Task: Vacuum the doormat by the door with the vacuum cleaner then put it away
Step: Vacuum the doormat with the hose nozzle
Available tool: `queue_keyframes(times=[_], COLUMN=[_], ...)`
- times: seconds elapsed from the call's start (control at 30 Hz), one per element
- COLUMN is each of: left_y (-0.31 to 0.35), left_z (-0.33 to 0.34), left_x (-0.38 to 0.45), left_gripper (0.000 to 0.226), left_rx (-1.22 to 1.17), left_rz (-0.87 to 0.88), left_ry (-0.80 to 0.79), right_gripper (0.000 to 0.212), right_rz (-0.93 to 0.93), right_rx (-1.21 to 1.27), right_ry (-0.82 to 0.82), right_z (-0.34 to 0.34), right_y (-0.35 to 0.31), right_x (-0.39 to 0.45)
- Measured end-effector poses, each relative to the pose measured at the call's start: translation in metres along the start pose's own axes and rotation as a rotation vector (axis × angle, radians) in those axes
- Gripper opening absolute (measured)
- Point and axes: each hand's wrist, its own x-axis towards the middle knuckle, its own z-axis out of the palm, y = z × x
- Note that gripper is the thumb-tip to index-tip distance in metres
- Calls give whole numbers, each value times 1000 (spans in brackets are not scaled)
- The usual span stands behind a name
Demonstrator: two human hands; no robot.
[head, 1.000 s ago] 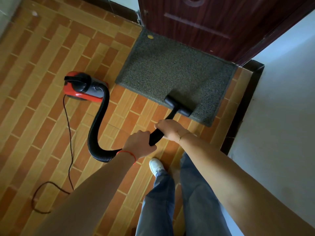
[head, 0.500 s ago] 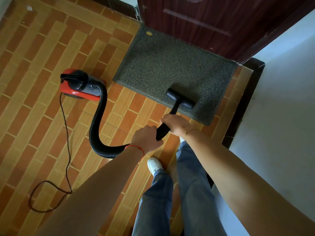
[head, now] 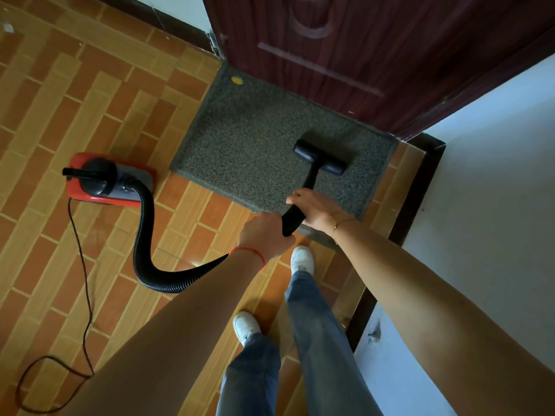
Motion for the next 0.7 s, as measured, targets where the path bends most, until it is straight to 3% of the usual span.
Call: queue_keyframes(times=[0.43,0.7], left_y=[77,87], left_z=[-65,-69], left_x=[106,116], left_gripper=[15,17], left_rx=[-71,-66], left_rz=[-21,10], left_ry=[27,37], right_gripper=[15,16], right_rz=[50,48], right_rx=[7,-12], right_ry=[-11,-30], right_z=[-89,-100], right_y=[102,116], right_x=[53,55])
